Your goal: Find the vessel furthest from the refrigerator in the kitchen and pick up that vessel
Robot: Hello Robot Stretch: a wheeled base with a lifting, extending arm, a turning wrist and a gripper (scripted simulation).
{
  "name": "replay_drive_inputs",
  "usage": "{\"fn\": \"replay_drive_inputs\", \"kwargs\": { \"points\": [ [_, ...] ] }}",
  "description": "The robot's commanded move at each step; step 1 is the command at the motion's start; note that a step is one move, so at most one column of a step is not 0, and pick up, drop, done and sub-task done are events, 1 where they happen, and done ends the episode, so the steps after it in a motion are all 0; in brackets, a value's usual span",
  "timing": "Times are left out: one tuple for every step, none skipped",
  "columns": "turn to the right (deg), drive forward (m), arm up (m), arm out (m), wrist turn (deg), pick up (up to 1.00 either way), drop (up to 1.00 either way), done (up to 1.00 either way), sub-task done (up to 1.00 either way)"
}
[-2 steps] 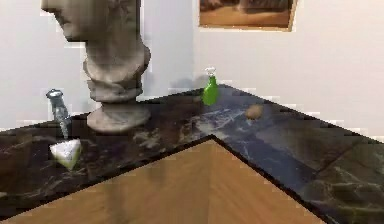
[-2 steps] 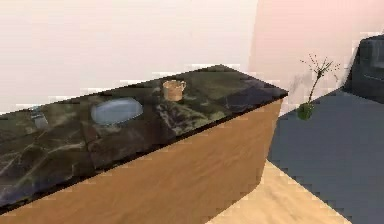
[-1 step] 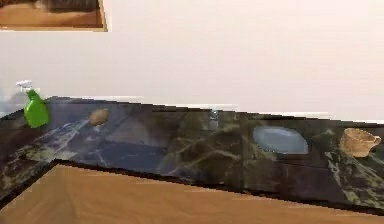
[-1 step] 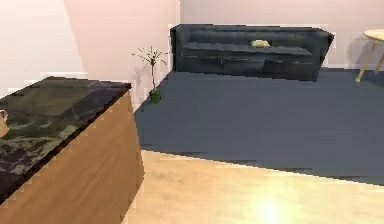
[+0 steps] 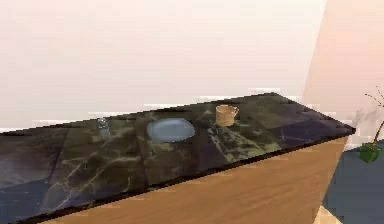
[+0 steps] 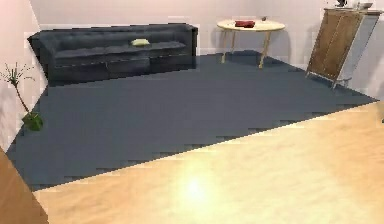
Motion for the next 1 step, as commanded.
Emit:
{"fn": "replay_drive_inputs", "kwargs": {
  "points": [
    [0.0,0.35,0.00,0.00,0.0,0.00,0.00,0.00,0.00]
  ]
}}
